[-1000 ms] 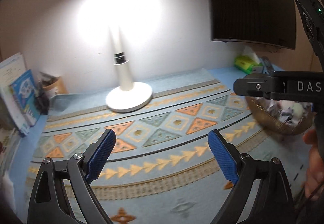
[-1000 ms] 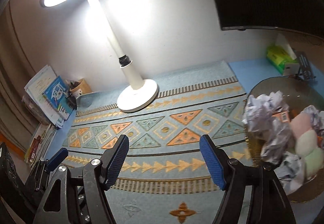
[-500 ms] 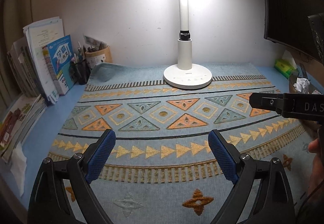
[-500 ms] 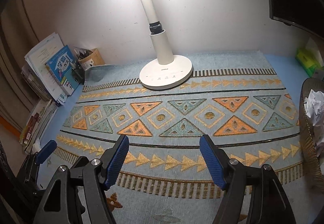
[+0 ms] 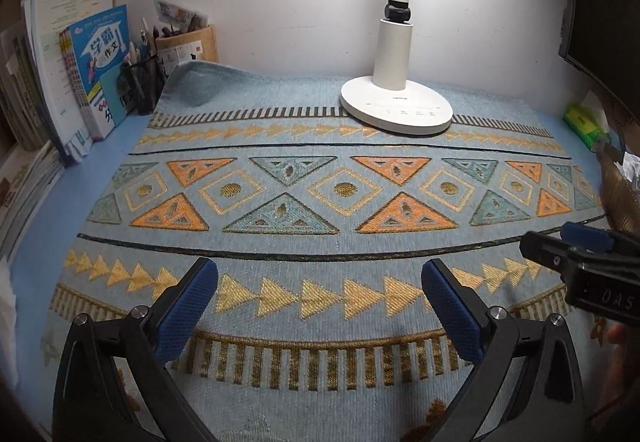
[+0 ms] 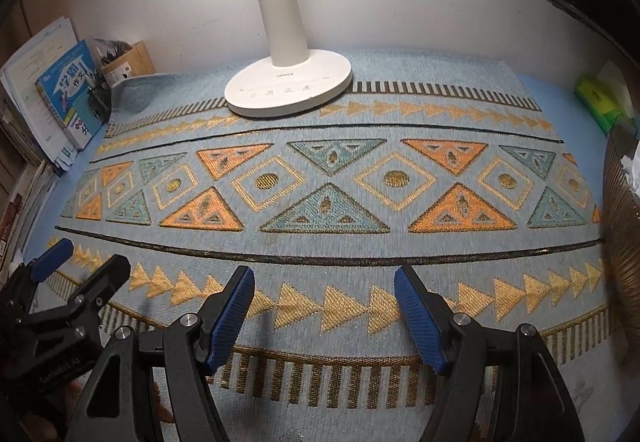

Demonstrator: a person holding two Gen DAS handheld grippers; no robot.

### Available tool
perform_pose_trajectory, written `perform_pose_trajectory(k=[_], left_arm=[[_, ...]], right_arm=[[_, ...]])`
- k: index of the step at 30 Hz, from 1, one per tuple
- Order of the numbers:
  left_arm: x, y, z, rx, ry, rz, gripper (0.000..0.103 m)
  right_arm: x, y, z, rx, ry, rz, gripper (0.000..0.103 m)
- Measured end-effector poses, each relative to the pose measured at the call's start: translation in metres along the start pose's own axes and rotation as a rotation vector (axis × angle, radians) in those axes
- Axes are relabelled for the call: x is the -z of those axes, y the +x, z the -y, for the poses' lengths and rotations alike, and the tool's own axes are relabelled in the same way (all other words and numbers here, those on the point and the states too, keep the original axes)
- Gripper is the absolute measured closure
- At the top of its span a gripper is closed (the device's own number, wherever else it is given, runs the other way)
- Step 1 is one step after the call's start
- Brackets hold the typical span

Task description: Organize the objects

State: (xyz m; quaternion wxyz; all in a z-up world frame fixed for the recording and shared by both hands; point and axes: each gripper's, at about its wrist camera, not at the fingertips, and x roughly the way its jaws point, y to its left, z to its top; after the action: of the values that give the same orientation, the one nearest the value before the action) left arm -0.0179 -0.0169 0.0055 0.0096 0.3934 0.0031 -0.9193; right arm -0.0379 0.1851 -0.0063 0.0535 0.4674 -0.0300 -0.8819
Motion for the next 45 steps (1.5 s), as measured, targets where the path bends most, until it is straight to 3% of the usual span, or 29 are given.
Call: perform_pose_trajectory(k=[5,10,17,21,26,29,31,32,45], left_arm=[[0.003,0.009,-0.006,0.016,-0.056,0.027,0.001],[0.003,0.018,-0.006,0.045,-0.065,-0.035,0.001],[0.005,0.015,-0.006,0.061,-0.066,-0.029,0.001],[0.007,0.014,0.0,0.093,-0.042,-0.042,0.001],[0.009,0.024,0.002,0.113,-0.042,-0.109,0.001],[0.009,0.025,0.003,0.118,-0.038,-0.111,0.001],[0.008,0.027,0.005,0.11,-0.023,-0.115,0.001],[0.008,0.027,0.006,0.105,-0.015,-0.118,0.001],[0.01,0.03,0.012,0.079,0.061,-0.133,0.0]], right_arm=[[0.002,0.013,-0.004,0.001,-0.014,-0.019,0.032],[0.005,0.017,-0.014,0.033,-0.063,-0.011,0.024],[0.008,0.017,-0.019,0.007,-0.051,-0.001,0.024],[0.01,0.017,-0.022,0.041,-0.069,0.005,0.024],[0.01,0.021,-0.023,0.075,-0.089,0.006,0.024],[0.01,0.022,-0.018,0.088,-0.084,0.007,0.016],[0.009,0.025,-0.011,0.101,-0.048,-0.004,0.001],[0.008,0.026,-0.007,0.11,-0.031,-0.009,0.0],[0.016,0.02,-0.006,0.112,-0.035,0.033,0.0]])
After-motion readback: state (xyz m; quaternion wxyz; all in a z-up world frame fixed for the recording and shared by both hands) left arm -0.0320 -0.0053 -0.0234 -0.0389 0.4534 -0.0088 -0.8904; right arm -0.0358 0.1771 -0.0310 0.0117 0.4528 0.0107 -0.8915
